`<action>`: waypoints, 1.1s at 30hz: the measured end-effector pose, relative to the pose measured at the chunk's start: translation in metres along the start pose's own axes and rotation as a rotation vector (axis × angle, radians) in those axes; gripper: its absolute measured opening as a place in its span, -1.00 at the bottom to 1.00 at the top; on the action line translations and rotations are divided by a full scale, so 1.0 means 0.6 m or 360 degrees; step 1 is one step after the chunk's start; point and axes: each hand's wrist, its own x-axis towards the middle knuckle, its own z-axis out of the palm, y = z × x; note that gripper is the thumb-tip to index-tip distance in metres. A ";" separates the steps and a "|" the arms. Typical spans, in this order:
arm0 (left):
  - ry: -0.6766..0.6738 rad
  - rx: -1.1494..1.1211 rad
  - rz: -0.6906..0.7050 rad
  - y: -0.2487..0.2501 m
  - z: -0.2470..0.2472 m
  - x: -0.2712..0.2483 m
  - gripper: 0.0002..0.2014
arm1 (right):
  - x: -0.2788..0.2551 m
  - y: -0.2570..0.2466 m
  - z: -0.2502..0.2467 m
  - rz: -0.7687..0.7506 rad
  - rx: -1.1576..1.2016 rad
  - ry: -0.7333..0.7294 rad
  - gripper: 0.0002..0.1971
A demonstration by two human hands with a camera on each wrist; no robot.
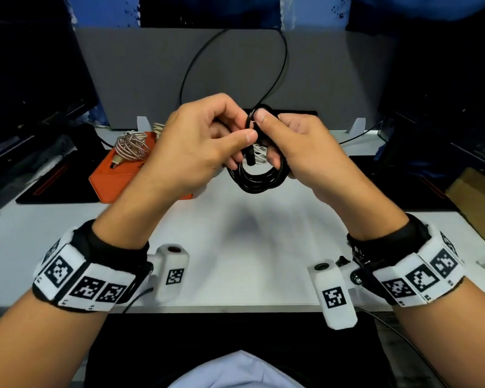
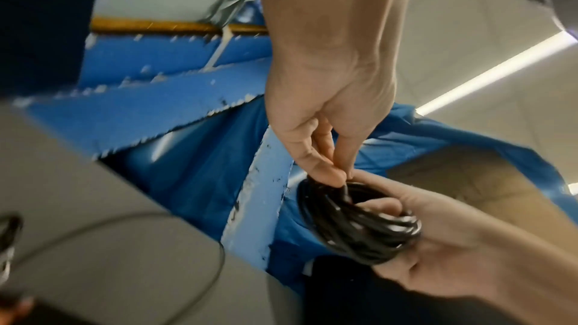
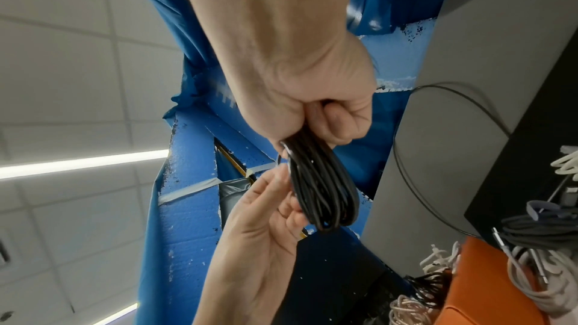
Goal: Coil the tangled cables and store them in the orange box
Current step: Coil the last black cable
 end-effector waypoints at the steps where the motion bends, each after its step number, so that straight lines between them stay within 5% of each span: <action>1: 0.0039 0.0182 0.0085 -0.001 -0.004 -0.001 -0.87 | -0.001 -0.004 -0.002 0.0010 0.0036 0.0002 -0.56; 5: 0.0074 0.0713 0.0288 -0.009 0.000 -0.006 -0.73 | -0.006 -0.017 -0.007 0.0088 0.0151 -0.0063 -0.54; 8: 0.0008 0.0547 0.0110 -0.019 0.005 -0.002 -0.59 | -0.012 -0.017 0.001 0.0066 0.0182 -0.0215 -0.52; 15: -0.0392 0.0407 0.0014 -0.012 0.008 -0.005 -0.66 | -0.011 -0.017 -0.009 0.0002 0.0042 -0.0334 -0.34; 17: -0.0388 0.0506 0.0033 -0.019 0.008 -0.004 -0.86 | -0.005 -0.017 -0.022 0.0020 0.0021 -0.0251 -0.30; 22: -0.0331 0.0492 0.0104 -0.020 0.011 -0.008 -0.72 | 0.001 -0.014 -0.028 0.0131 0.0183 -0.0130 -0.44; 27: 0.0053 0.0502 0.0134 -0.016 0.028 -0.014 -0.67 | -0.003 -0.013 -0.010 0.0115 0.0251 -0.0113 -0.45; 33: -0.0065 0.0757 0.0219 -0.010 0.010 -0.009 -0.77 | -0.003 -0.008 -0.008 0.0056 0.0090 -0.0175 -0.48</action>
